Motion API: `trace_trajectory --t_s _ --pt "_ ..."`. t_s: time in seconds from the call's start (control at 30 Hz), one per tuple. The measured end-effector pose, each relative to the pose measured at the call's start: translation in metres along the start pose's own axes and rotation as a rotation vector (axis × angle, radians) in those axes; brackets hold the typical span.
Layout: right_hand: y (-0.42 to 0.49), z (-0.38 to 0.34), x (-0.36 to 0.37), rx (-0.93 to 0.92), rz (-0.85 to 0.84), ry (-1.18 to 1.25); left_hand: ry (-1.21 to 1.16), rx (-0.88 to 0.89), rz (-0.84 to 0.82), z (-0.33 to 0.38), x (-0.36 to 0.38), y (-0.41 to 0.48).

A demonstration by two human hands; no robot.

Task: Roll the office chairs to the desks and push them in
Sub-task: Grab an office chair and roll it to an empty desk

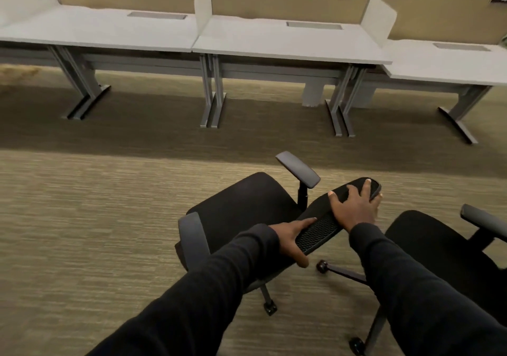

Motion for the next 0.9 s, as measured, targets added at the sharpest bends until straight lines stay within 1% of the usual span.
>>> trace_trajectory --t_s 0.03,0.07,0.13,0.17,0.23,0.27,0.33,0.37,0.43,0.47,0.53,0.63,0.73,0.9 --pt "0.003 -0.015 0.008 0.018 0.011 0.012 0.0 -0.014 -0.01 -0.018 -0.015 -0.009" --pt "0.002 -0.014 0.007 0.024 0.025 0.015 -0.001 -0.021 -0.021 -0.021 -0.019 -0.014" --pt "0.008 -0.047 0.021 0.033 0.037 0.022 -0.004 -0.049 -0.008 -0.054 -0.053 -0.033" --pt "0.008 -0.046 0.02 0.039 0.042 0.027 0.008 -0.062 -0.002 -0.057 -0.058 -0.038" --pt "0.02 -0.08 0.031 0.028 0.045 0.016 0.051 -0.103 0.048 -0.088 -0.095 -0.053" --pt "0.02 -0.078 0.03 0.033 0.05 0.006 0.093 -0.118 0.065 -0.092 -0.099 -0.057" --pt "0.039 -0.111 0.042 0.022 0.044 -0.019 0.209 -0.181 0.152 -0.122 -0.136 -0.068" --pt "0.039 -0.113 0.04 0.026 0.044 -0.017 0.273 -0.201 0.192 -0.124 -0.14 -0.071" --pt "0.062 -0.149 0.05 0.017 0.047 -0.015 0.372 -0.233 0.287 -0.151 -0.177 -0.074" --pt "0.061 -0.153 0.047 0.018 0.054 -0.016 0.414 -0.233 0.324 -0.15 -0.182 -0.075" --pt "0.09 -0.187 0.055 0.007 0.051 -0.051 0.466 -0.251 0.404 -0.172 -0.222 -0.072" --pt "0.125 -0.218 0.053 -0.008 0.035 -0.1 0.497 -0.277 0.498 -0.19 -0.266 -0.069" --pt "0.167 -0.253 0.053 -0.015 -0.005 -0.129 0.488 -0.298 0.516 -0.212 -0.314 -0.062" --pt "0.229 -0.322 0.057 -0.008 -0.095 -0.245 0.452 -0.317 0.49 -0.25 -0.395 -0.053"
Point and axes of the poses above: each hand's wrist, its own y-axis towards the middle knuckle, its own x-axis out of the palm, z = x × y, the point moved 5 cm from there along y, towards the middle knuckle, and after that the axes turned 6 degrees about -z, right-handed, at the moved point
